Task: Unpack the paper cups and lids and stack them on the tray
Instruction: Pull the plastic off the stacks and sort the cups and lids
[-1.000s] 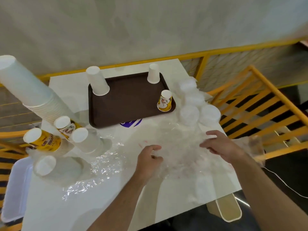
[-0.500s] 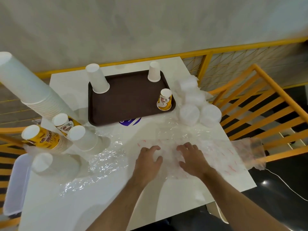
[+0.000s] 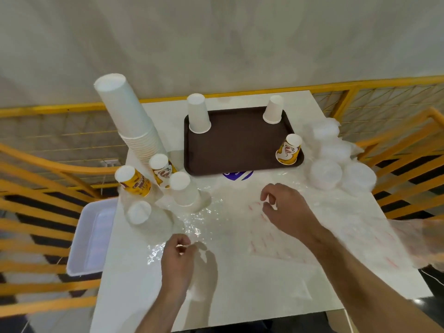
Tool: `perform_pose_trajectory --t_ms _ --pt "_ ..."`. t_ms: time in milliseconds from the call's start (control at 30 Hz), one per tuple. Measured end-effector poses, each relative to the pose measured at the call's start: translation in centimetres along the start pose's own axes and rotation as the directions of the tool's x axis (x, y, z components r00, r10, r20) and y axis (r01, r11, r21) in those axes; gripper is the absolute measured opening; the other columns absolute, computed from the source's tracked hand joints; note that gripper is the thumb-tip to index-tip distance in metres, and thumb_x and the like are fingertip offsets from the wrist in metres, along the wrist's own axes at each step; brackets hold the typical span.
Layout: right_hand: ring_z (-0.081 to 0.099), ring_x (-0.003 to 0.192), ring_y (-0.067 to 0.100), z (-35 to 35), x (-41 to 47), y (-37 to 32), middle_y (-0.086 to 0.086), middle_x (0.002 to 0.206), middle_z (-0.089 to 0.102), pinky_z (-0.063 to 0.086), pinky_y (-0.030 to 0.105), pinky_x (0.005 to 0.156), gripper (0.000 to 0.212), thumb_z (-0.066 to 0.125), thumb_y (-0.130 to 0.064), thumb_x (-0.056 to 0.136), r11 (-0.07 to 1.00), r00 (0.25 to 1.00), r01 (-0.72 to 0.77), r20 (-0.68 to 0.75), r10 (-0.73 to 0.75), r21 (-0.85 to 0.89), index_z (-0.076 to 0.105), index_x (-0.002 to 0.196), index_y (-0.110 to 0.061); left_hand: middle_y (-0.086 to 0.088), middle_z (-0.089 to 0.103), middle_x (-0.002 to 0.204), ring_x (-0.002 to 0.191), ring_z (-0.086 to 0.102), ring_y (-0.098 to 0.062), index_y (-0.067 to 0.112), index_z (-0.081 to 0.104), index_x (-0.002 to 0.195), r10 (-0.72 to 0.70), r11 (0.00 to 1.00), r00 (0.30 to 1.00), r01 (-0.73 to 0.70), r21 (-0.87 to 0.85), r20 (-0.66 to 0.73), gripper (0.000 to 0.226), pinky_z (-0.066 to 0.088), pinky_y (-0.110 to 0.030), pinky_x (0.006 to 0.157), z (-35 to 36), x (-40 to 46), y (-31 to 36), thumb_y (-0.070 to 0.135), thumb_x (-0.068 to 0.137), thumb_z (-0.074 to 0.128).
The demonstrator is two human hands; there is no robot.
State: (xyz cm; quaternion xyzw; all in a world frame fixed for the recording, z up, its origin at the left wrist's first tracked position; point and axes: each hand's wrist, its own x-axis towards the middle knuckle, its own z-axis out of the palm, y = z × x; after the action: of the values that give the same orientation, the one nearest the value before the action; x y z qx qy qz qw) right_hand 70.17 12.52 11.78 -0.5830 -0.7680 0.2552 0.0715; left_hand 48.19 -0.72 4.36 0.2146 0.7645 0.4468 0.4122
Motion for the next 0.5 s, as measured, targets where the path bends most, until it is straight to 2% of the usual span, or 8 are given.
perform_pose_trajectory --t_ms 67,133,200,233,300,333,400,500 --pt "0.049 0.075 0.005 1.4 0.9 -4.7 -0.013 0.087 0.052 0.036 0.014 0.068 0.013 0.065 -0.017 0.092 0.990 0.995 0.102 -0.007 -0.102 0.096 0.059 0.099 -0.027 -0.007 0.047 0.077 0.059 0.041 -0.017 0.015 0.047 0.078 -0.033 0.999 0.995 0.031 -0.021 -0.091 0.026 0.035 -0.027 0.055 -2.3 0.6 -0.7 -0.004 0.081 0.064" --pt "0.048 0.076 0.004 3.3 1.7 -9.0 -0.012 0.090 0.054 0.040 0.020 0.072 0.014 0.065 -0.018 0.090 0.961 0.978 0.209 -0.042 -0.205 0.180 0.064 0.103 -0.023 -0.011 0.043 0.087 0.069 0.040 -0.022 0.017 0.043 0.078 -0.050 0.998 0.983 0.043 -0.046 -0.178 0.032 0.033 -0.030 0.061 -4.5 1.7 -1.1 -0.006 0.079 0.065" --pt "0.050 0.084 0.003 5.3 2.3 -13.1 -0.008 0.102 0.055 0.046 0.025 0.081 0.024 0.067 -0.023 0.089 0.932 0.964 0.261 -0.023 -0.264 0.251 0.064 0.113 -0.020 -0.014 0.045 0.098 0.079 0.044 -0.025 0.020 0.046 0.086 -0.041 0.997 0.971 0.024 -0.074 -0.236 0.033 0.037 -0.030 0.066 -6.4 3.0 -1.4 -0.008 0.081 0.063" --pt "0.053 0.094 0.006 6.3 2.6 -15.1 -0.006 0.112 0.055 0.047 0.028 0.089 0.034 0.068 -0.028 0.089 0.925 0.960 0.264 0.013 -0.278 0.271 0.062 0.122 -0.020 -0.014 0.046 0.106 0.084 0.047 -0.024 0.020 0.048 0.095 -0.029 0.997 0.968 0.011 -0.072 -0.248 0.033 0.039 -0.029 0.069 -7.2 3.6 -1.4 -0.007 0.083 0.062" --pt "0.051 0.118 0.015 8.1 3.3 -18.3 -0.001 0.132 0.051 0.043 0.033 0.104 0.054 0.070 -0.036 0.087 0.927 0.951 0.262 0.090 -0.295 0.270 0.053 0.135 -0.018 -0.009 0.047 0.117 0.094 0.051 -0.022 0.018 0.046 0.118 -0.041 0.995 0.975 0.021 -0.093 -0.218 0.039 0.043 -0.027 0.068 -8.2 4.8 -1.1 -0.006 0.088 0.056" --pt "0.048 0.123 0.019 9.0 3.6 -19.5 0.002 0.136 0.049 0.041 0.035 0.106 0.062 0.072 -0.040 0.085 0.934 0.947 0.258 0.125 -0.295 0.247 0.049 0.138 -0.017 -0.006 0.048 0.118 0.096 0.054 -0.022 0.018 0.042 0.126 -0.072 0.991 0.981 0.050 -0.126 -0.179 0.045 0.044 -0.027 0.066 -8.4 5.3 -1.0 -0.006 0.090 0.054" --pt "0.048 0.123 0.025 10.9 4.2 -21.2 0.005 0.135 0.049 0.043 0.042 0.104 0.072 0.076 -0.047 0.079 0.951 0.941 0.250 0.186 -0.284 0.183 0.044 0.136 -0.017 -0.005 0.054 0.114 0.095 0.059 -0.023 0.021 0.039 0.132 -0.148 0.977 0.985 0.131 -0.171 -0.088 0.051 0.049 -0.031 0.066 -8.7 6.2 -0.8 -0.007 0.090 0.050" --pt "0.054 0.117 0.027 13.0 4.6 -22.3 0.005 0.130 0.052 0.050 0.045 0.096 0.078 0.080 -0.048 0.073 0.970 0.933 0.210 0.270 -0.237 0.126 0.041 0.135 -0.021 -0.008 0.064 0.105 0.090 0.063 -0.028 0.014 0.054 0.129 -0.194 0.974 0.981 0.195 -0.117 0.021 0.048 0.051 -0.035 0.072 -9.2 7.1 -1.0 -0.007 0.087 0.046"
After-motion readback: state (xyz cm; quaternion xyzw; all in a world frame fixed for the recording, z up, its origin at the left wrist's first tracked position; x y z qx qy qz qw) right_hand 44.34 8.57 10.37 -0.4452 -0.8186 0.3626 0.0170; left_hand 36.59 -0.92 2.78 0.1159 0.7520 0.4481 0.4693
